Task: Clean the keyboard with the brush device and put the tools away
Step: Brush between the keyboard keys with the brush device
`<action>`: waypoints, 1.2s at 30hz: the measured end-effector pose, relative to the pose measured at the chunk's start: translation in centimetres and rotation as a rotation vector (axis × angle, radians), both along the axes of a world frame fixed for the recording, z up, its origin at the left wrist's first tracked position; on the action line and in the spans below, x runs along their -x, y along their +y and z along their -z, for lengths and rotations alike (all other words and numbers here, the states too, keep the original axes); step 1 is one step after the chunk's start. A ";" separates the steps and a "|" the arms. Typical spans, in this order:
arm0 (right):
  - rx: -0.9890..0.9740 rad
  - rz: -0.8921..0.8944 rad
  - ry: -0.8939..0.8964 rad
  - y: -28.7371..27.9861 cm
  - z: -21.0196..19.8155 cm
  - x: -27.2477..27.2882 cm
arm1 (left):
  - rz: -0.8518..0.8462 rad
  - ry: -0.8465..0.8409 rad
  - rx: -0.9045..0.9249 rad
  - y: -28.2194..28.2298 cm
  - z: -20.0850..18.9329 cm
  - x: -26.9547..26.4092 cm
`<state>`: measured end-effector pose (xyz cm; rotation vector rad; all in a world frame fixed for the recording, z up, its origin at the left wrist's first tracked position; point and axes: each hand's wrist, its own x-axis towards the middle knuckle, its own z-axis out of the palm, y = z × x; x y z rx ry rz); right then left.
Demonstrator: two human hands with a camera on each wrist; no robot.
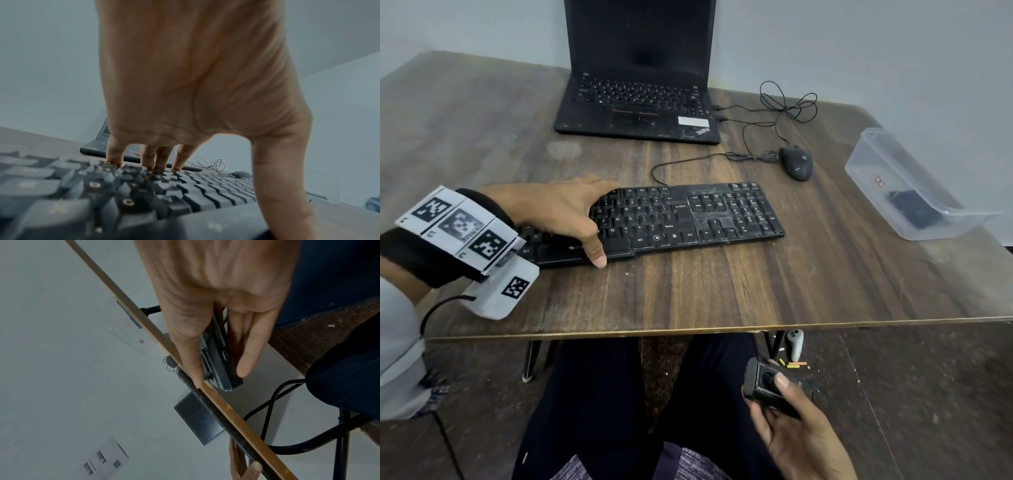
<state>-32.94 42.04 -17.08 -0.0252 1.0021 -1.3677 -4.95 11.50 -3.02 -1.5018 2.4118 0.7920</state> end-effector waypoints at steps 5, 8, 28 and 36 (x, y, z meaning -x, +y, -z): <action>-0.038 0.015 0.092 -0.1 0.4 -0.3 | 0.009 -0.006 0.013 0.0 0.2 -0.1; -0.023 0.017 0.147 -0.1 0.1 -0.4 | 0.011 0.008 0.014 -0.2 0.4 -0.3; 0.083 -0.079 0.338 -0.3 -2.4 -2.0 | 0.319 0.478 0.340 11.0 -1.4 1.1; 0.138 -0.213 0.267 -0.9 -3.4 -3.6 | 0.366 0.712 0.154 21.2 6.5 6.1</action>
